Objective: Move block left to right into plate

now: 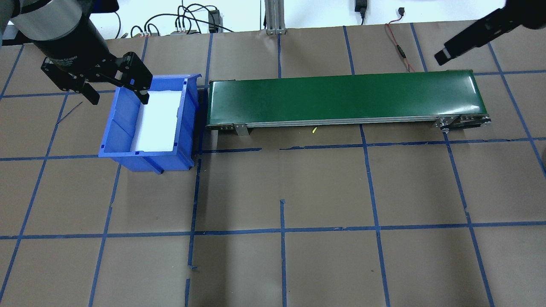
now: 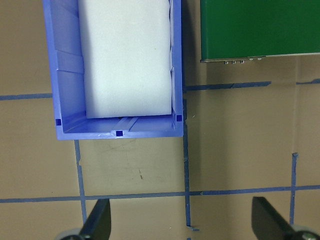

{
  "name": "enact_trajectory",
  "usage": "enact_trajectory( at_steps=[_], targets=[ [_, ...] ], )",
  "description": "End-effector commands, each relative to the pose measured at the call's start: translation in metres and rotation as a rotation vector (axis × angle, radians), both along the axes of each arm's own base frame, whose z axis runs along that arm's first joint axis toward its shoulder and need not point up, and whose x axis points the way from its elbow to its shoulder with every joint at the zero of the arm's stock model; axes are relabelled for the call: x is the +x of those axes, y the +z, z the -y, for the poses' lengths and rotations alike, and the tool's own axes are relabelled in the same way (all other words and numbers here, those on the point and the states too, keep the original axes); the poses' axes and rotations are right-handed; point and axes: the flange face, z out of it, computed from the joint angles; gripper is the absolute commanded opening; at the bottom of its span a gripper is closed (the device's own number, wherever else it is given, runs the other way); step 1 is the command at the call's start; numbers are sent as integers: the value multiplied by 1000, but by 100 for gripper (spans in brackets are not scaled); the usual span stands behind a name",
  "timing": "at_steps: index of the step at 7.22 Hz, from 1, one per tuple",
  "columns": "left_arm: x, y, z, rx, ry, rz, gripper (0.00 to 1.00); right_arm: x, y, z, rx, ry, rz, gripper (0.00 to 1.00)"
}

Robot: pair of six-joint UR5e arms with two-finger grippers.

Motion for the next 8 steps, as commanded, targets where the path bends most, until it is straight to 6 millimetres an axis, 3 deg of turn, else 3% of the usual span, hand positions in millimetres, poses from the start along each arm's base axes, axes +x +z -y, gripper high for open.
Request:
enact_trajectory(
  at_steps=[1, 3, 6, 8],
  targets=[
    [0, 0, 0, -1, 0, 0, 100, 83, 0, -9, 24, -89, 11, 100],
    [0, 0, 0, 1, 0, 0, 100, 102, 1, -20, 79, -262, -33, 100],
    [0, 0, 0, 1, 0, 0, 100, 94, 3, -25, 102, -504, -58, 100],
    [1, 0, 0, 1, 2, 0, 100, 90, -7, -27, 112, -555, -111, 100]
  ],
)
